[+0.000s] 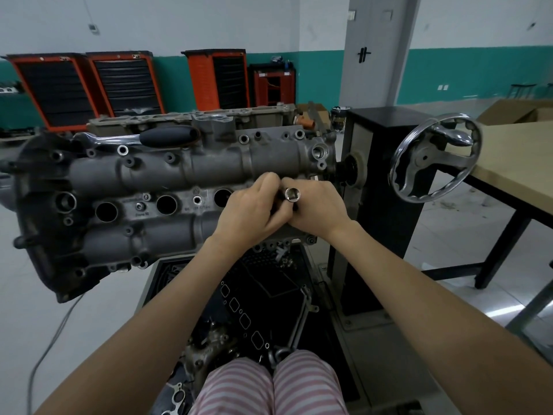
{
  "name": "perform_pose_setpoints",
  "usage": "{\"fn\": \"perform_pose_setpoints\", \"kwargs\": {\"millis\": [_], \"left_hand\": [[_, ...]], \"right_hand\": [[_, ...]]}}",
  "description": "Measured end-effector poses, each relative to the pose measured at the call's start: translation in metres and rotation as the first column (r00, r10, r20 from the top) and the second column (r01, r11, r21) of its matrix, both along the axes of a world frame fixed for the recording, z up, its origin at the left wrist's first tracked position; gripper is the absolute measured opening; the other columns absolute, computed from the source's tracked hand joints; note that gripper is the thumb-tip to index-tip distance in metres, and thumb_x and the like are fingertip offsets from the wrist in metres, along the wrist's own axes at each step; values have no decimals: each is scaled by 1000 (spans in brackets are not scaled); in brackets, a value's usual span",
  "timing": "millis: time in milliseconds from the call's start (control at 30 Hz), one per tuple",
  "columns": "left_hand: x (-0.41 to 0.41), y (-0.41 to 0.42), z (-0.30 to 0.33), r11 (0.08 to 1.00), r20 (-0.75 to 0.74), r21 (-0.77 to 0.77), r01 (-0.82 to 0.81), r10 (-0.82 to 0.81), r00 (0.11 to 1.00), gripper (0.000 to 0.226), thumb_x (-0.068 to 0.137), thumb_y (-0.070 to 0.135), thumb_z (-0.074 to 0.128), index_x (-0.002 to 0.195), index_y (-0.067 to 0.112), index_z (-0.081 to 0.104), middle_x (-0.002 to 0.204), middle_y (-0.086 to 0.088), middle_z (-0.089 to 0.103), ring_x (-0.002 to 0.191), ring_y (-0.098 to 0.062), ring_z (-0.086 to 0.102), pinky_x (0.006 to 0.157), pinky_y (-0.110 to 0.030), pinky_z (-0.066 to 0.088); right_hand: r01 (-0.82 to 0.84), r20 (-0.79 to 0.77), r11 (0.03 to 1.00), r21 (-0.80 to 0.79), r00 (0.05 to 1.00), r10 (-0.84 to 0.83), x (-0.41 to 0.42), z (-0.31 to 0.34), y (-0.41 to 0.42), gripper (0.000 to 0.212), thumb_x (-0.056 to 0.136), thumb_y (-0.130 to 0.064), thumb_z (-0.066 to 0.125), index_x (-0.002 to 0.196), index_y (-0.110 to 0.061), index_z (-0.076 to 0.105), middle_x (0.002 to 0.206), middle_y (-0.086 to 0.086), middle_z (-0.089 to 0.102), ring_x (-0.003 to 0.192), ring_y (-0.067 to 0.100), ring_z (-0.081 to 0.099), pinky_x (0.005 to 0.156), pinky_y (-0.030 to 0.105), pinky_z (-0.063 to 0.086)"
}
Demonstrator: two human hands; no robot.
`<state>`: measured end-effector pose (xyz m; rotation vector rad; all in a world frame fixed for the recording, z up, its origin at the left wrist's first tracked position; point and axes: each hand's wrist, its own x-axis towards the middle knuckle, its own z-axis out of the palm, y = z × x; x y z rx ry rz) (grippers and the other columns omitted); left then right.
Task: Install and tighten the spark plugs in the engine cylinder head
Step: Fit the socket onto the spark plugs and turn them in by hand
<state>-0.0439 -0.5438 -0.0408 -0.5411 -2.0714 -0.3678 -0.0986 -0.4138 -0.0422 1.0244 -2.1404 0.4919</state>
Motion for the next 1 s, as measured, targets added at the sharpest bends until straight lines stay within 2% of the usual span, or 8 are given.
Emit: {"fn": "perform_pose_setpoints", "kwargs": {"millis": [100,233,333,500,667,733,833,1000], "left_hand": [[-2,-2,-1,1000,-2,19,-15,15,1000,30,81,29,49,67,3,45,57,-4,45,41,-22,40,41,-23,27],[-8,-5,-3,998,-73,0,-69,69,995,39,80,31,58,53,6,44,45,-5,44,37,-22,41,39,-24,29],[-8,-5,-4,999,-91,-21,-48,46,995,38,81,28,57,53,6,45,44,-7,46,36,-26,44,39,-23,29],[-2,-3,-2,1000,-3,3,10,-10,1000,31,86,28,45,71,1,47,59,-8,49,42,-28,47,45,-22,27],[-2,-2,-2,1000,2,-4,-17,17,1000,30,79,29,49,68,1,47,58,-7,48,42,-25,44,43,-22,27],[-5,-3,-2,999,-37,-13,-48,48,998,32,78,29,54,61,4,46,52,-6,47,40,-24,43,41,-23,29],[-8,-5,-4,999,-88,-7,-37,37,995,39,80,29,57,51,5,45,44,-7,47,37,-23,44,40,-23,29],[-5,-5,-3,998,-34,48,33,-31,999,34,85,25,49,62,1,47,50,-4,45,39,-24,45,41,-24,29]], "right_hand": [[-27,-15,999,-20,1000,26,0,-1,1,15,77,-18,57,66,-7,58,59,4,60,53,25,56,43,32,42],[-28,-28,998,-59,999,26,1,-1,0,29,75,-27,41,56,-10,55,54,2,57,48,22,54,42,24,30],[-14,-23,998,-57,1000,13,2,-1,0,26,75,-28,44,60,-9,53,54,4,57,50,26,55,44,25,30],[28,3,1000,-11,1000,-28,1,0,-1,21,76,-22,63,77,-5,51,58,6,59,49,30,54,44,27,30],[8,-40,1000,-8,999,-8,0,-1,-1,14,77,-19,58,70,-7,57,58,3,59,50,25,55,42,28,34],[-11,-31,999,-35,999,10,-1,-3,0,22,77,-23,48,65,-9,59,58,2,60,53,24,56,42,30,38],[-25,-25,997,-72,999,24,-1,-3,0,27,75,-28,42,58,-11,55,55,0,58,50,21,55,43,25,30],[-3,-62,998,-63,998,-1,2,-1,-1,25,76,-34,44,69,-10,49,50,2,54,40,23,50,42,22,25]]}}
